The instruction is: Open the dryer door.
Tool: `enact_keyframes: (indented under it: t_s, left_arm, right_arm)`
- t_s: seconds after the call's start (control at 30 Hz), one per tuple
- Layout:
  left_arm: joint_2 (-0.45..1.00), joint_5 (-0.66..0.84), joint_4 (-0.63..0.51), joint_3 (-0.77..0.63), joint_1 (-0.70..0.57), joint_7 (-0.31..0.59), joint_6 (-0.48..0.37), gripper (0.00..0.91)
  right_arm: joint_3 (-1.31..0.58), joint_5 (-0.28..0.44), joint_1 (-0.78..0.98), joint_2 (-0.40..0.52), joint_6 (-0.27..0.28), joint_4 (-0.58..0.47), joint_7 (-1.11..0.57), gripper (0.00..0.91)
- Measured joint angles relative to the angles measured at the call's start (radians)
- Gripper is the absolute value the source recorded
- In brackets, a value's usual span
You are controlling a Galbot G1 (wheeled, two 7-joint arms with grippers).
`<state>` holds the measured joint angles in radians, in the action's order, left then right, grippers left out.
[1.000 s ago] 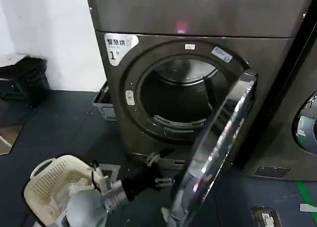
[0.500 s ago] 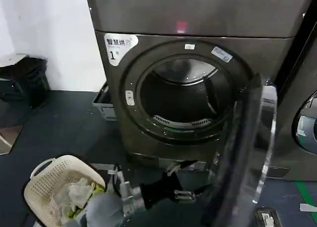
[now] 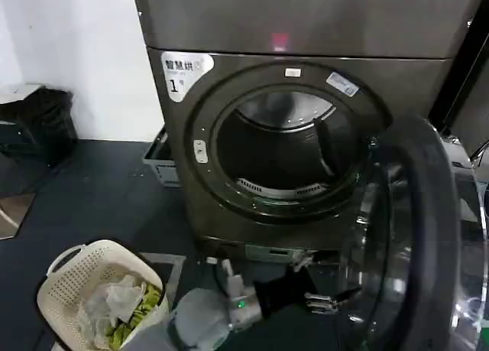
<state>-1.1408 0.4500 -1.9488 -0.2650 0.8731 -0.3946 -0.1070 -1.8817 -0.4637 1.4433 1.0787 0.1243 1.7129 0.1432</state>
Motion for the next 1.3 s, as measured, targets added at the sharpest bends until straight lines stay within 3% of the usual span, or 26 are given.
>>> enact_keyframes:
  t_s: [0.7,1.3]
  left_arm:
    - [-0.187,-0.051,0.215,-0.217,-0.204,0.181,0.099,0.907]
    - [-0.295,-0.028,0.318,-0.258,-0.276,0.201,0.100,0.907]
  right_arm:
    - [-0.107,-0.024,0.108,0.002,0.001,0.034,-0.009,0.907]
    - [-0.106,-0.020,0.109,0.007,0.004,0.042,-0.008,0.907]
